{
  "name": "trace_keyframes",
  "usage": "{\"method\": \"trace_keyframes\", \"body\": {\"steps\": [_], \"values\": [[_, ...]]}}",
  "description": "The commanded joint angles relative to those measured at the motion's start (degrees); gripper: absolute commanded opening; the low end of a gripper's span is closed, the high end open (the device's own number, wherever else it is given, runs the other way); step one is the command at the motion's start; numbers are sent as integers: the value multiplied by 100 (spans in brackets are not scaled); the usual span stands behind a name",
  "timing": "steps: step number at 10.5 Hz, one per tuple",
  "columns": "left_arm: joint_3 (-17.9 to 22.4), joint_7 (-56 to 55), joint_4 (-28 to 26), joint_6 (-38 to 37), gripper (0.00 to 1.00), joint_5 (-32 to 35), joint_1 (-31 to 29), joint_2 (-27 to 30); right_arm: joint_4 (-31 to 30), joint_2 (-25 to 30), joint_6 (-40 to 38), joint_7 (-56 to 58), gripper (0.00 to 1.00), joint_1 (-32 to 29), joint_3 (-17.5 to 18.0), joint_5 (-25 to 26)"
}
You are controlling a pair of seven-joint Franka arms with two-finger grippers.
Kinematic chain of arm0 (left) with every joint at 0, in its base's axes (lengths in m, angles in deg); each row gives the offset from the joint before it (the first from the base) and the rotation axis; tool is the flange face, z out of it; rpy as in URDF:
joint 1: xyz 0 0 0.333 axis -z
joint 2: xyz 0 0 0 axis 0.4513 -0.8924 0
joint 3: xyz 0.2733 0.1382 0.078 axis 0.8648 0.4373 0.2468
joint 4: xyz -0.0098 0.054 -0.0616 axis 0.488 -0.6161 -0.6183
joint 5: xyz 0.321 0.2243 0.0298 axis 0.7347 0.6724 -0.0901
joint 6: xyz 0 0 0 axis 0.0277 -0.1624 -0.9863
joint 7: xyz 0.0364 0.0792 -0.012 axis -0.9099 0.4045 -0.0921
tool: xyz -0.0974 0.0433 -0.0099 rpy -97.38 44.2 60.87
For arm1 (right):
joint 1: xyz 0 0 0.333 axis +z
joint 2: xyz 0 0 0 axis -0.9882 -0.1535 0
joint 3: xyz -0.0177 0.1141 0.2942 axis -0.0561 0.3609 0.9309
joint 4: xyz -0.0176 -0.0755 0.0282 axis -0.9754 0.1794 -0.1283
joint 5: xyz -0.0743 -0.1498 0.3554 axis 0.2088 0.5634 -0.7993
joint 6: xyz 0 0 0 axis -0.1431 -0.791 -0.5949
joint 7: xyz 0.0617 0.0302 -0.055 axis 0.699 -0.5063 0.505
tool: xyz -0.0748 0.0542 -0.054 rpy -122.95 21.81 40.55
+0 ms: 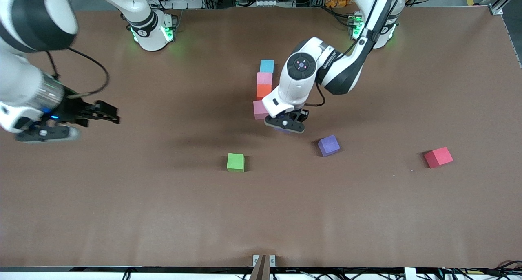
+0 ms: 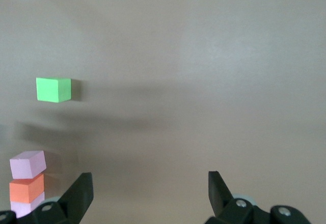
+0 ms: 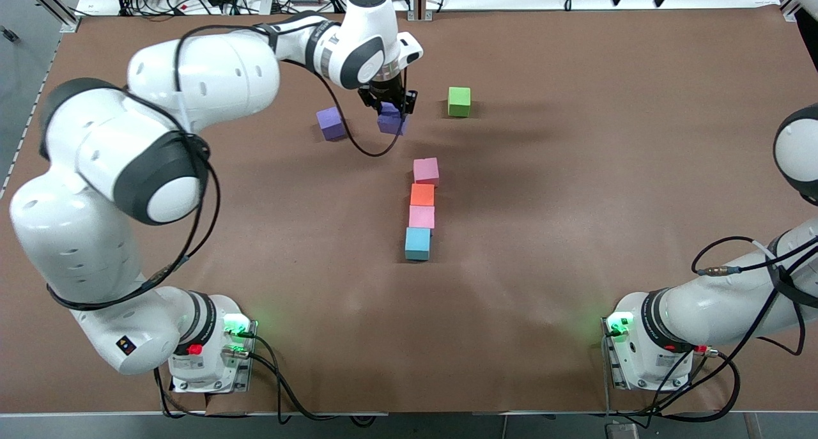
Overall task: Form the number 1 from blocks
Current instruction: 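Lower the purple cube at the end of the cube line with the left gripper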
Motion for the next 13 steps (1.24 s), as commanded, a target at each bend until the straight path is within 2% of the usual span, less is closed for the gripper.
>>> {"method": "trace_keyframes", "body": {"steps": [1,4,9,13], "values": [[290,2,853,-181,0,-324,291,-709,86,270,-161,39,100,-418,216,106],[387,2,1242,-181,0,-710,405,-1133,77,561,-434,179,100,-534,226,746],[387,-199,1426,-137,0,-1203,537,-1502,24,667,-654,189,100,-605,191,704],[387,-534,1409,-137,0,-1257,722,-1634,33,650,-724,250,100,-876,235,686]]}}
